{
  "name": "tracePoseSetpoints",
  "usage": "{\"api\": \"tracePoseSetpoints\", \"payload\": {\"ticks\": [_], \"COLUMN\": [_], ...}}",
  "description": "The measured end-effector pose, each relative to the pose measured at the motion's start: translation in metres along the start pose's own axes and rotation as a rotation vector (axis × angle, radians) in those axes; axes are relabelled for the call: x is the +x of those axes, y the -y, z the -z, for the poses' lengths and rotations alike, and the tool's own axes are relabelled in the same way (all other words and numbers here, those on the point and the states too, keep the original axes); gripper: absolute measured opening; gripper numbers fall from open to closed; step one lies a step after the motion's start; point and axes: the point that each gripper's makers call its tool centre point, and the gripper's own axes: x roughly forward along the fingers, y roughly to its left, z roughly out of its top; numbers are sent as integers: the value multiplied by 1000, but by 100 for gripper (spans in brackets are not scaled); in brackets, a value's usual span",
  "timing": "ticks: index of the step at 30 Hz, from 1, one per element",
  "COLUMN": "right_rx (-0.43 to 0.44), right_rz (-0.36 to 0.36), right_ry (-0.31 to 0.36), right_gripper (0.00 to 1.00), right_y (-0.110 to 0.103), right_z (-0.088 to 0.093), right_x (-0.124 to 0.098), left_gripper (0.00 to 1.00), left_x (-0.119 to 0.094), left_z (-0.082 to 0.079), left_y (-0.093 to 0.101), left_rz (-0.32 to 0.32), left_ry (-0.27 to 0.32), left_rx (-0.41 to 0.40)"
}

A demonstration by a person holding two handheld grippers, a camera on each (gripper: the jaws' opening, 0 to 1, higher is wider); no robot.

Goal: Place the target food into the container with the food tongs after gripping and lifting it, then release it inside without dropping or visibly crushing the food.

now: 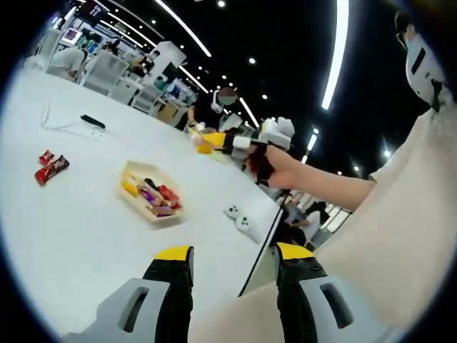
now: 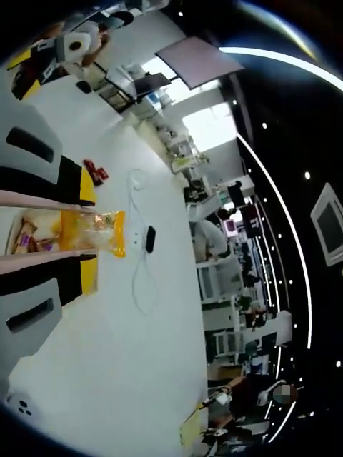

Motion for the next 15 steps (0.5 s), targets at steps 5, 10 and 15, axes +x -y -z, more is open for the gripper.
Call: {"api": "tracePoseSetpoints", "payload": {"ticks": [5, 10, 15], "right_rx": [-27, -22, -18], "right_rz": [-4, -9, -11], "right_ry": [-2, 3, 12], "right_gripper": [26, 26, 26], "right_y": [-4, -6, -5], "right_z": [-1, -2, -5], "right_x": [3, 5, 3], "left_gripper": [44, 44, 44], "left_x": [-2, -4, -4], "left_z": [-2, -2, 0], "left_y": [-1, 0, 3], "left_rz": [-10, -14, -17], "left_ry": [4, 6, 8], "left_rx": [3, 7, 10]}}
